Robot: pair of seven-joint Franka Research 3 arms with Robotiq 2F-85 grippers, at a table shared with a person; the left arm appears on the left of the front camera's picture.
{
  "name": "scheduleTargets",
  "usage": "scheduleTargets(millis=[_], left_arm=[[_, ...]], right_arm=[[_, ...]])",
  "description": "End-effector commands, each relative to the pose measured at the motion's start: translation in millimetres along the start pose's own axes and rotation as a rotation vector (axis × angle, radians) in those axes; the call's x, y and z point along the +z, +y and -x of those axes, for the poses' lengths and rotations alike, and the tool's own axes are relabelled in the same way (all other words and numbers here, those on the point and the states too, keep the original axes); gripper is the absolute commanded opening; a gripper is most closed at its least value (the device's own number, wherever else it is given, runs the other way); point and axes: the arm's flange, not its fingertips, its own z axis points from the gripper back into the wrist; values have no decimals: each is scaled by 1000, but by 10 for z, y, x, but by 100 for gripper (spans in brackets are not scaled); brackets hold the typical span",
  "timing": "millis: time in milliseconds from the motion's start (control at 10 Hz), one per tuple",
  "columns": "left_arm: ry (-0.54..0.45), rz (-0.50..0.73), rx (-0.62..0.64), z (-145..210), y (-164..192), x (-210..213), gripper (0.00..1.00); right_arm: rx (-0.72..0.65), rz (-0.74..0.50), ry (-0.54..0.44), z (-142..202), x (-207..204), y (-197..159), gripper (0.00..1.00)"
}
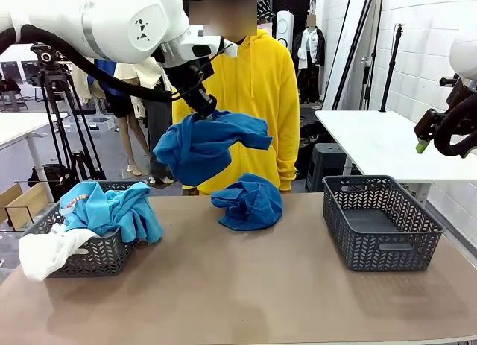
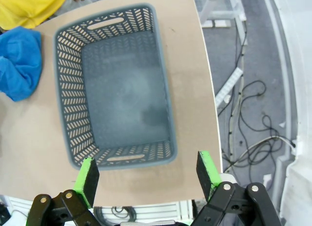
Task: Sort the tops and bottoms.
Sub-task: Sort the clothes according to human instructions.
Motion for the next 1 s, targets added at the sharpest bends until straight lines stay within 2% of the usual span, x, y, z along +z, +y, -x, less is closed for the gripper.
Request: scheduleTargets(millis=[0, 100, 900], left_arm=[[-97, 38, 21, 191, 29, 211, 0], [0, 0, 0, 0, 0, 0, 0], [0, 0, 0, 0, 0, 0, 0]], right_arm=[[-14, 22, 5, 24, 2, 15, 100], [-14, 22, 5, 24, 2, 15, 100], [-14, 22, 5, 24, 2, 15, 100]])
